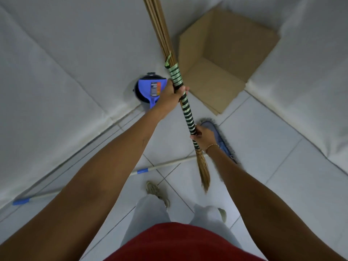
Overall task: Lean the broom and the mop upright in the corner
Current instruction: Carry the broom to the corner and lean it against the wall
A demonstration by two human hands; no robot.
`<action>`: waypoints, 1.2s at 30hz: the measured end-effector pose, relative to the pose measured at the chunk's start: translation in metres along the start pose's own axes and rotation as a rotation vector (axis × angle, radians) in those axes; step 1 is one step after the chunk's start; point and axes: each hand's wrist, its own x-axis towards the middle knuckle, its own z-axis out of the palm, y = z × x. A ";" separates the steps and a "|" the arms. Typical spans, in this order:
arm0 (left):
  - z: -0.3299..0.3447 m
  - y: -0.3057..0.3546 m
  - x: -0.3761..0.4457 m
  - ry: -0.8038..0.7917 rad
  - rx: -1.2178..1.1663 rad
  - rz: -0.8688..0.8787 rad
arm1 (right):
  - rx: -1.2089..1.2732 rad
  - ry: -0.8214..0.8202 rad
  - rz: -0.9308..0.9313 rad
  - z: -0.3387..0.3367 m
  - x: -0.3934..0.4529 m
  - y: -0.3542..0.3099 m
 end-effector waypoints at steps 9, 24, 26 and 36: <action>0.209 0.009 -0.030 -0.192 0.030 0.095 | -0.044 0.121 0.072 -0.135 -0.069 0.149; 0.335 0.048 0.054 -0.068 0.000 0.175 | -0.012 0.211 0.046 -0.260 0.019 0.208; 0.337 0.058 0.082 -0.068 -0.017 0.185 | -0.021 0.223 0.033 -0.274 0.045 0.200; 0.340 0.125 0.197 -0.057 0.012 0.239 | -0.031 0.264 -0.023 -0.351 0.153 0.156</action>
